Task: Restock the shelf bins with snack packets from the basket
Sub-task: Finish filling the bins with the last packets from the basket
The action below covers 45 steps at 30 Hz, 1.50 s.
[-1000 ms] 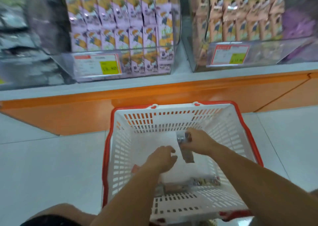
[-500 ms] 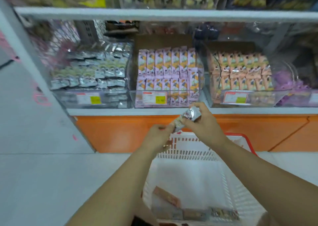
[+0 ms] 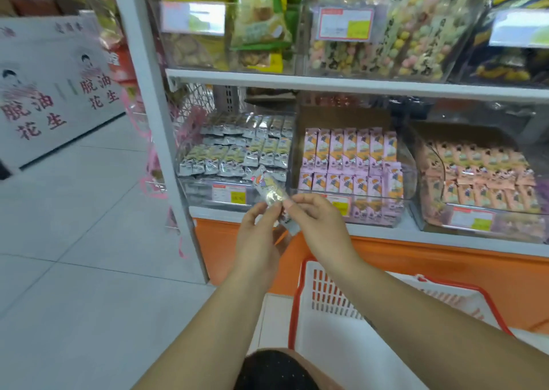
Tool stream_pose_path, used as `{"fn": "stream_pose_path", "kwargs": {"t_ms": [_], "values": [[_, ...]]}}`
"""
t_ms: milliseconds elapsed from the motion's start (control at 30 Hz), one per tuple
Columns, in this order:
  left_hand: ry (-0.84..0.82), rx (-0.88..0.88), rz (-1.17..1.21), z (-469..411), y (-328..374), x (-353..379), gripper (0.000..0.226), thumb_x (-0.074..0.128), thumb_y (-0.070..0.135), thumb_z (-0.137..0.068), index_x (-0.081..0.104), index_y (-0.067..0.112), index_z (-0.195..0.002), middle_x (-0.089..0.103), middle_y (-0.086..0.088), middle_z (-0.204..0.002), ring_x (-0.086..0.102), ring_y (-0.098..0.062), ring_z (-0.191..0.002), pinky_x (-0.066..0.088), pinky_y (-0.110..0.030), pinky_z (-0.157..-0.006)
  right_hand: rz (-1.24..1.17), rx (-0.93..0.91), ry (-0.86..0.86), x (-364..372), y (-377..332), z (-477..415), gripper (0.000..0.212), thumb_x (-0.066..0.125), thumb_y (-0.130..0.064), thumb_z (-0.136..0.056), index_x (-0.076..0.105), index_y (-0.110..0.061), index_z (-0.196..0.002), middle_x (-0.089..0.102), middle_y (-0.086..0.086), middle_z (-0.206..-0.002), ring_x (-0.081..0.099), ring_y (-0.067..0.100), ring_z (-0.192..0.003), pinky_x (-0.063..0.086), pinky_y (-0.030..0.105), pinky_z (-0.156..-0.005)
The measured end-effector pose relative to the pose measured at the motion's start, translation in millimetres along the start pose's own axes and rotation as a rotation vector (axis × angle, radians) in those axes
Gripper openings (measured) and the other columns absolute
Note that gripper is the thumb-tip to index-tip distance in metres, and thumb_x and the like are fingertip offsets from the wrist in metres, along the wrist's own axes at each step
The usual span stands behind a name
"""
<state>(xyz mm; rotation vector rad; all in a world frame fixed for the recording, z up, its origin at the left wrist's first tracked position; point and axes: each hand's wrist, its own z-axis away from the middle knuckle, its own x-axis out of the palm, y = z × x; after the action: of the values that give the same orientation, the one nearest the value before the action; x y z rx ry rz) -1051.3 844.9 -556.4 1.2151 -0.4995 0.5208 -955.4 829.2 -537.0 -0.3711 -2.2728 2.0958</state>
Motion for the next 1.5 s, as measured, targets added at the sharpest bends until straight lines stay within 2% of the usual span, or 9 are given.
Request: {"fn": "stream_pose_path", "kwargs": {"t_ms": [167,267,433,867,1133,1233,1333,1400,1500], "values": [[0.212,0.254,-0.341,-29,52,-17,0.025,0.064,0.022,-0.090,0.055,0.013,-0.111,0.062,0.002,-0.085,0.058,-0.013,-0.071,0.048,-0.024,-0.065,0.882,-0.136,-0.270,-12,1,-46,0.056,0.051,-0.041,-0.095,0.038,-0.018,-0.144,0.033,-0.001,-0.150,0.029,0.018,-0.138,0.024,0.032,-0.113],[0.338,0.378,-0.609,-57,83,-26,0.035,0.066,0.035,-0.086,0.061,0.011,-0.112,0.064,-0.004,-0.094,0.061,-0.019,-0.081,0.050,-0.032,-0.076,1.127,-0.129,-0.331,-24,10,-67,0.043,0.049,-0.030,-0.097,0.047,-0.012,-0.136,0.041,0.010,-0.144,0.038,0.029,-0.131,0.031,0.040,-0.109],[0.422,0.491,-0.943,-101,116,-21,0.039,0.064,0.037,-0.088,0.060,0.009,-0.116,0.065,-0.007,-0.106,0.058,-0.021,-0.088,0.047,-0.033,-0.078,1.189,-0.245,-0.363,-31,23,-75,0.041,0.044,-0.018,-0.099,0.043,-0.009,-0.139,0.043,0.006,-0.143,0.037,0.025,-0.133,0.028,0.031,-0.108],[0.340,0.496,-1.468,-149,97,-11,0.036,0.042,0.034,-0.100,0.067,0.010,-0.098,0.052,-0.001,-0.057,0.051,-0.022,-0.058,0.038,-0.027,-0.054,1.205,-0.334,-0.328,-36,38,-74,0.063,0.046,-0.013,-0.096,0.016,-0.019,-0.151,0.016,-0.006,-0.157,0.013,0.014,-0.144,-0.002,0.026,-0.117],[0.274,0.546,-1.577,-134,96,-13,0.045,0.040,0.037,-0.097,0.046,0.017,-0.138,0.059,-0.012,-0.125,0.060,-0.034,-0.099,0.049,-0.048,-0.088,1.229,-0.344,-0.385,-39,39,-76,0.068,0.050,-0.019,-0.095,0.012,-0.017,-0.152,0.011,-0.005,-0.158,0.009,0.013,-0.145,-0.004,0.028,-0.117],[0.228,0.611,-1.562,-126,86,-13,0.037,0.044,0.026,-0.097,0.050,0.024,-0.133,0.064,-0.003,-0.097,0.060,-0.022,-0.073,0.050,-0.048,-0.085,1.233,-0.346,-0.396,-39,40,-76,0.069,0.050,-0.019,-0.095,0.011,-0.017,-0.152,0.010,-0.004,-0.159,0.008,0.014,-0.146,-0.004,0.029,-0.118],[0.195,0.549,-1.600,-125,86,-10,0.041,0.043,0.016,-0.097,0.046,0.026,-0.137,0.057,0.002,-0.066,0.046,-0.014,-0.048,0.045,-0.028,-0.054,1.208,-0.335,-0.414,-39,38,-79,0.069,0.051,-0.017,-0.095,0.011,-0.017,-0.152,0.010,-0.003,-0.159,0.009,0.015,-0.145,-0.002,0.030,-0.118],[0.182,0.490,-1.593,-123,89,-6,0.045,0.044,0.015,-0.097,0.041,0.025,-0.141,0.066,-0.007,-0.086,0.060,-0.023,-0.069,0.049,-0.032,-0.058,1.217,-0.345,-0.432,-41,36,-81,0.069,0.050,-0.018,-0.096,0.011,-0.017,-0.152,0.009,-0.003,-0.159,0.009,0.015,-0.145,0.000,0.030,-0.119],[0.228,0.640,-1.578,-113,82,2,0.046,0.047,0.015,-0.095,0.042,0.019,-0.141,0.044,-0.008,-0.143,0.042,-0.031,-0.129,0.040,-0.047,-0.102,1.186,-0.480,-0.416,-53,37,-77,0.063,0.047,-0.012,-0.096,0.018,-0.019,-0.151,0.016,-0.007,-0.157,0.011,0.012,-0.145,-0.001,0.029,-0.119]]}}
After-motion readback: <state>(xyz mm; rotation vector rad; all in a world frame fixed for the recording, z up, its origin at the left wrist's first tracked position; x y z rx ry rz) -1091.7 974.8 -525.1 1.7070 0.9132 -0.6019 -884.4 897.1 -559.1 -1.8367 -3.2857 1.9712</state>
